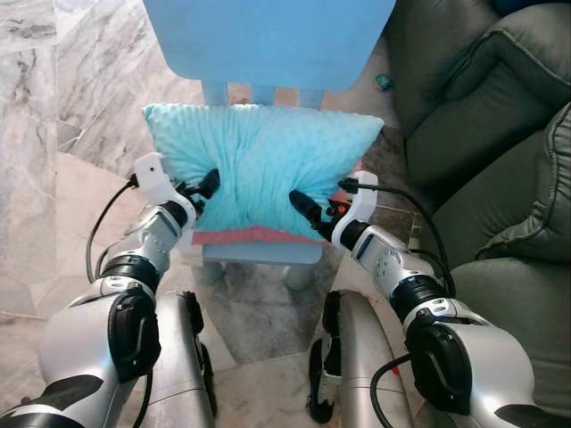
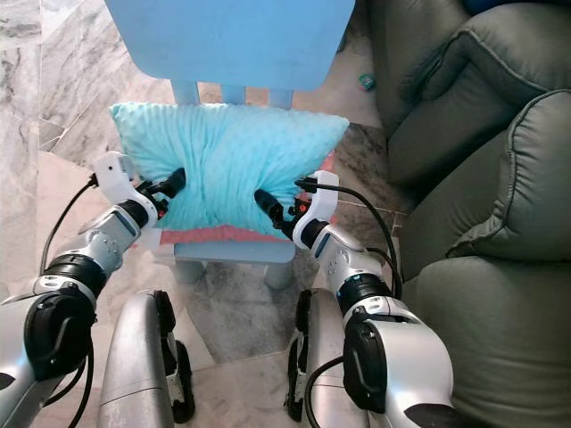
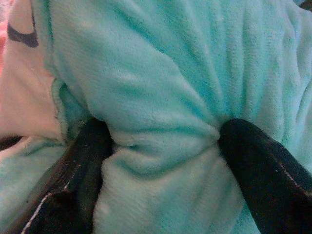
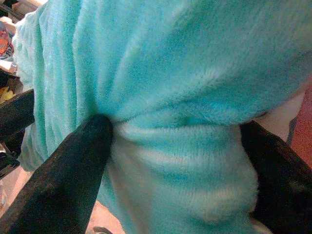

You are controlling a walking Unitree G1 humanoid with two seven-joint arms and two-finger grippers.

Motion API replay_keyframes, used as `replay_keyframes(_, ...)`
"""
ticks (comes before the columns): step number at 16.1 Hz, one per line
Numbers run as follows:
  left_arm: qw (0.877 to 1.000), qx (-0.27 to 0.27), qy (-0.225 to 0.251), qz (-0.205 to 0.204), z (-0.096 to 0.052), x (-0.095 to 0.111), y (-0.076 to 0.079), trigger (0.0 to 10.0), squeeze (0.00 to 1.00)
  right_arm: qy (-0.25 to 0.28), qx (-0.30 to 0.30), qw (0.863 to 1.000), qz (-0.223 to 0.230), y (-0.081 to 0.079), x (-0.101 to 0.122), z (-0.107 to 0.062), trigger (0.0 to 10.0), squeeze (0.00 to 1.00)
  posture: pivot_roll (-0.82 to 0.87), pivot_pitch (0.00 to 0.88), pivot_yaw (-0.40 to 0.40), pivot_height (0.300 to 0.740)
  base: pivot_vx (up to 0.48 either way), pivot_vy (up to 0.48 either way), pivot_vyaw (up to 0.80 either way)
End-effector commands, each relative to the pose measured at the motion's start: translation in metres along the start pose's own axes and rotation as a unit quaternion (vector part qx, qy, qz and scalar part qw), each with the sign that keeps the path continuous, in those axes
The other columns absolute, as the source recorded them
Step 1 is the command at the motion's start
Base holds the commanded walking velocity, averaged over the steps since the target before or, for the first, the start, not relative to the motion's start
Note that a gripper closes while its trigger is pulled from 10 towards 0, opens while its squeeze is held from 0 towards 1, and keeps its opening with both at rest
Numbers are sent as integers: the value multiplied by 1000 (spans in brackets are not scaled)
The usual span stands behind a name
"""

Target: Move the pillow to the sofa

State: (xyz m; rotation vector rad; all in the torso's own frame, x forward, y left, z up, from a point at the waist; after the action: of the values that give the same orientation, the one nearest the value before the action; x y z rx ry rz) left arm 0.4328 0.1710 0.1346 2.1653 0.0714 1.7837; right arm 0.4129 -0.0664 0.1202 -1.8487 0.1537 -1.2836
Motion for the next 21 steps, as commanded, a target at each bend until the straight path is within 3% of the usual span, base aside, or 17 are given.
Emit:
replay_keyframes(1, 999, -15, -41, 2, -2, -25, 7, 0, 0, -28, -6, 1000, 9, 7, -19, -4, 0, 0, -77, 425, -80, 555, 0, 0, 0)
replay_keyframes(5, 999, -8, -43, 7, -4, -27, 0, 0, 0, -24, -24, 999, 3, 16, -19, -8, 0, 0, -70, 425, -78, 555, 0, 0, 0)
replay_keyframes(21, 999, 7, -44, 23, -6, -28, -6, 0, 0, -26, -28, 999, -8, 18, -23, -9, 0, 0, -74, 415, -80, 555, 0, 0, 0)
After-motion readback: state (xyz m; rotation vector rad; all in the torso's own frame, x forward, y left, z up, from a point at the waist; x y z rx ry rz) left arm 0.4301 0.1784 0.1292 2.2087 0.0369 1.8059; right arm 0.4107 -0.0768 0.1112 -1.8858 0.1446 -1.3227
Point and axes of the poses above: a point about 5 cm out from each wrist's last joint towards the gripper, its own z axis pointing out of the wrist towards the gripper, its own x axis along the axis of the wrist's last joint, y = z × x, the point moved 4 cm from there along z, pointing out of the wrist towards the gripper, and after that the axes turned 13 degrees about z, right-handed, at the moved point
